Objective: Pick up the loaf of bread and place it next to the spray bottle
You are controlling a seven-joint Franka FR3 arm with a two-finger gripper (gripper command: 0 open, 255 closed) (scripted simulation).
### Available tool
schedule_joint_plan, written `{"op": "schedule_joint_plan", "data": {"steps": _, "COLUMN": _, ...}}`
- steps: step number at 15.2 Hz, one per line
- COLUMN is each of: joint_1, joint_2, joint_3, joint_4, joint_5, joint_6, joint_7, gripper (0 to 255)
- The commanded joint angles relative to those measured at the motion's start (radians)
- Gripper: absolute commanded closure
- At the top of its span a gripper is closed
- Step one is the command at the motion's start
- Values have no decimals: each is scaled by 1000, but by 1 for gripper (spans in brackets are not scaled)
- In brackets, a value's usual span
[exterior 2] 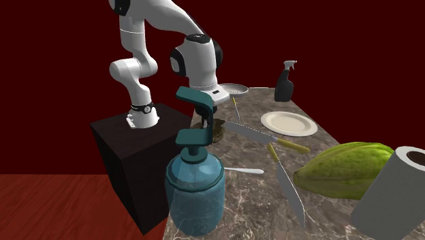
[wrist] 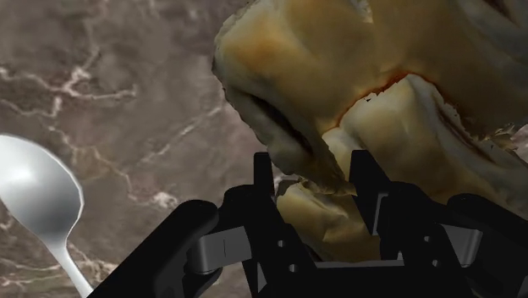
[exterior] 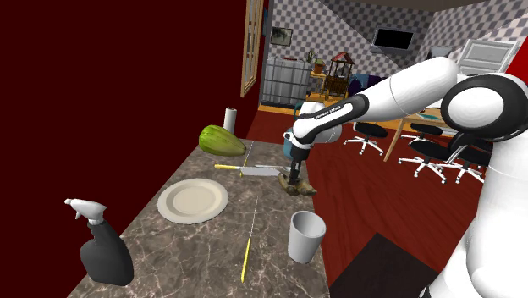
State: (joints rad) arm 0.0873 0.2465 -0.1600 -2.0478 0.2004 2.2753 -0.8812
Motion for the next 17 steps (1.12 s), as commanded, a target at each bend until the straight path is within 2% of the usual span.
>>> {"op": "schedule_joint_plan", "data": {"steps": 1, "joint_1": -1, "joint_2": 0, "joint_3": -1, "joint_4": -1, "joint_5": 0, "joint_6": 1, "joint_7": -1, "gripper": 255}}
{"op": "schedule_joint_plan", "data": {"steps": 17, "joint_1": 4, "joint_2": -106, "joint_3": -11, "joint_4": 87, "joint_5": -43, "joint_6": -189, "joint_7": 43, "gripper": 255}}
